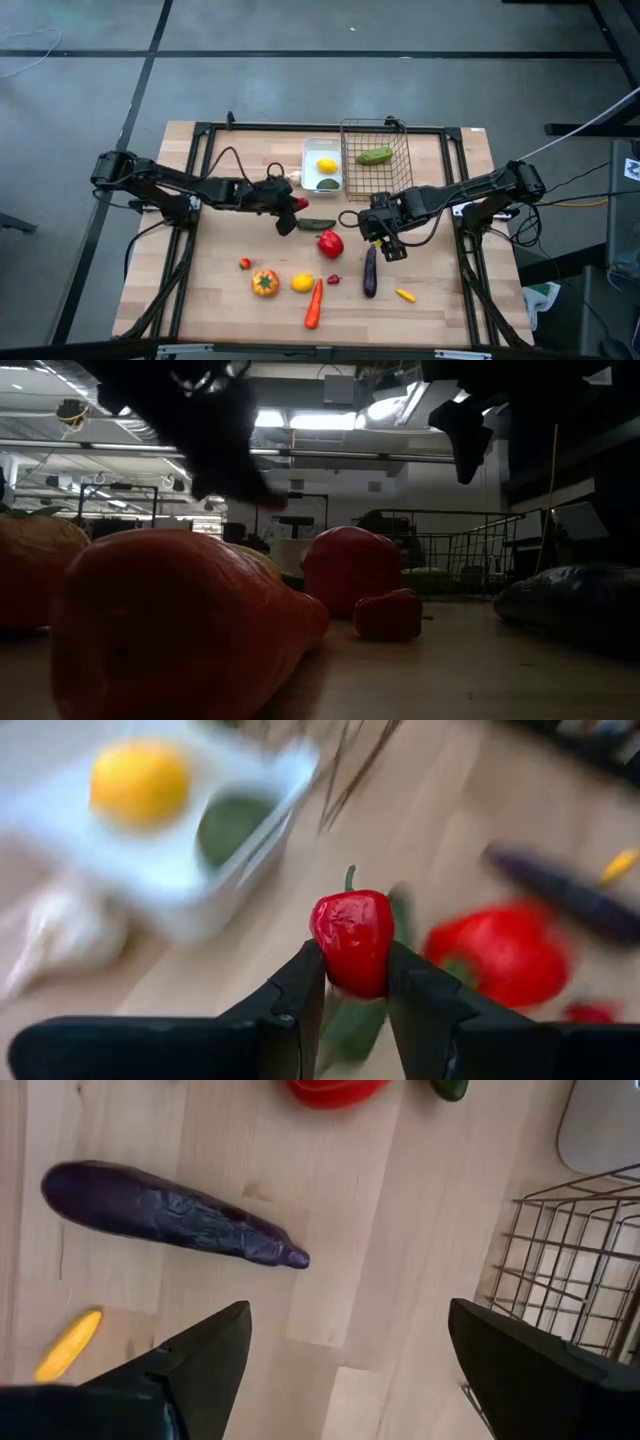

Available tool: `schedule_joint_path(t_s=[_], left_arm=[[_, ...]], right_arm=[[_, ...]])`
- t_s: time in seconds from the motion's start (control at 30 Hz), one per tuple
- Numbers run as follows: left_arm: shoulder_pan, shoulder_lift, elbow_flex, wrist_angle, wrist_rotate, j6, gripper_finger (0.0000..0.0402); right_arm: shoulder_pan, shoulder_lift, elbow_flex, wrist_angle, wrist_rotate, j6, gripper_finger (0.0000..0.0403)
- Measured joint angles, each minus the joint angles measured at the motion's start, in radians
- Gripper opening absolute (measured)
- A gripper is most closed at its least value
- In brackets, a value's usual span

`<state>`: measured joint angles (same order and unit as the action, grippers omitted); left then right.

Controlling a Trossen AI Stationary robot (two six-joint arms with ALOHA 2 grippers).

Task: Sort produce into baskets
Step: Put the red bell pepper into the gold wire basket

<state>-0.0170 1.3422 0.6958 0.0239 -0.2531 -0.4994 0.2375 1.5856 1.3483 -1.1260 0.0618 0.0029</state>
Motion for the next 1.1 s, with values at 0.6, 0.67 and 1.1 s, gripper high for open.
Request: schedule_joint_path(t_s=[0.6, 0.67, 1.1], left_arm=[[0.078, 0.329, 0.277, 0.579, -0.039, 0.236, 0.0095], [0.085, 0.388, 0.341, 0.514, -0.039, 0.259, 0.0095], [0.106, 0.563, 0.443, 0.395, -0.037, 0.266, 0.0095]], right_arm=[[0.0, 0.0, 0.0, 0.029, 0.0, 0.0, 0.0335], [0.0, 0.0, 0.0, 0.026, -0.001, 0.0, 0.0335], [0.0, 0.0, 0.0, 0.025, -0.001, 0.0, 0.0335]])
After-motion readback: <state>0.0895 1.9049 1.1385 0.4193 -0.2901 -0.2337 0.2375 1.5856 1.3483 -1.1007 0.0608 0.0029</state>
